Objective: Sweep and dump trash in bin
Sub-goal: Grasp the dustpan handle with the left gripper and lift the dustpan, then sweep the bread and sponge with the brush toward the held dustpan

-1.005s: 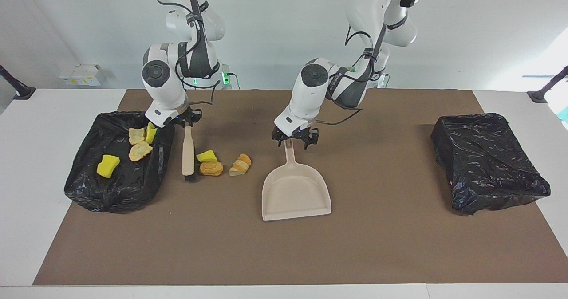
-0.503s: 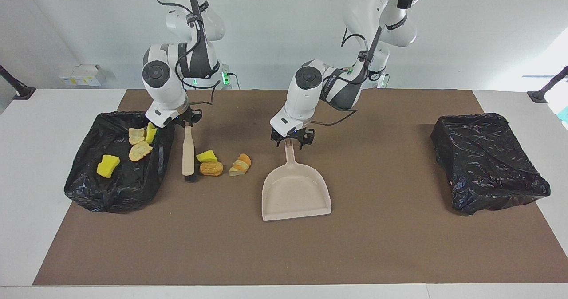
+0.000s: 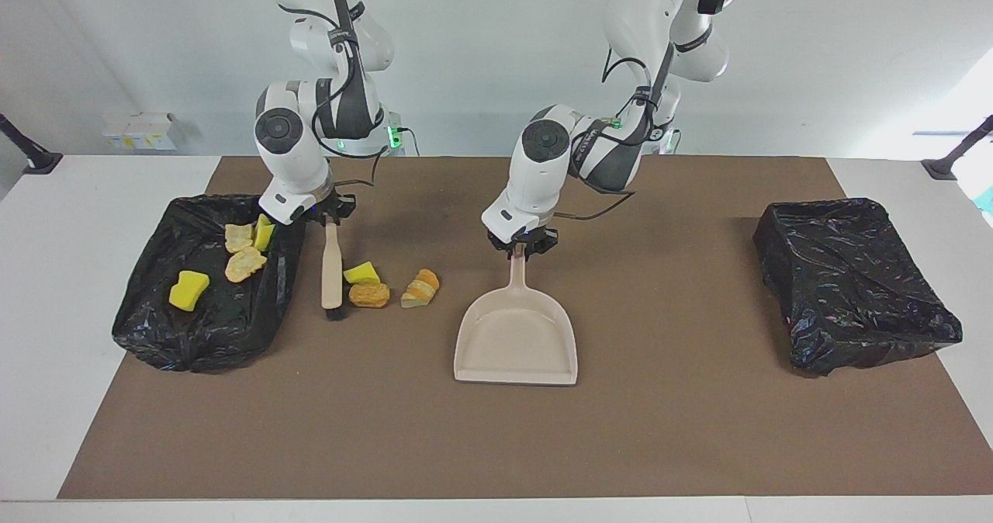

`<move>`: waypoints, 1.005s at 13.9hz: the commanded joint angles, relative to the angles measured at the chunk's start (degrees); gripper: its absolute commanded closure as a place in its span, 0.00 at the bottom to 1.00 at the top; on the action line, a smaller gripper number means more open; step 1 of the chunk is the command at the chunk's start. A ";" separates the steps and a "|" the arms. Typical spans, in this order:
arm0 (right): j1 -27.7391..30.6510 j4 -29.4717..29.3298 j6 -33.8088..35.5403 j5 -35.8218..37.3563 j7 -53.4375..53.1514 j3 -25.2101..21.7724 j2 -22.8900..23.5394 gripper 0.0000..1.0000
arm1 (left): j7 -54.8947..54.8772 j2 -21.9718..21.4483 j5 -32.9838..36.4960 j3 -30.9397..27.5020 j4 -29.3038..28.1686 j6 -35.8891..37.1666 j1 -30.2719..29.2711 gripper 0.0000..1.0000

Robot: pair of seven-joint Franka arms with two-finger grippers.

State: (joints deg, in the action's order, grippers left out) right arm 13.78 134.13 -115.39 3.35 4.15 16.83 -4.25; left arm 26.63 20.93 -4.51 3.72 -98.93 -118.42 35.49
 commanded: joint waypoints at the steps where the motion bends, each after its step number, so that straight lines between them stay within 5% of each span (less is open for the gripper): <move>1: 0.19 1.66 -1.51 0.17 0.69 0.48 -1.99 1.00 | -11.36 -5.18 1.26 -0.11 -0.12 6.68 -4.45 1.00; 8: -2.00 1.31 -1.25 -0.88 -4.92 0.66 -1.73 1.00 | -47.31 -11.96 1.26 -0.20 -3.27 22.08 -17.02 1.00; 14: -9.38 0.00 -2.04 -4.12 -13.54 0.66 0.82 1.00 | -68.08 -16.45 2.48 -0.20 -11.89 18.40 -22.04 1.00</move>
State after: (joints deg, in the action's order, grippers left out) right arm 6.14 134.40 -116.10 1.58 -7.44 17.24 -3.63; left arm -36.35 7.55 -3.45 2.93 -107.41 -97.65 14.69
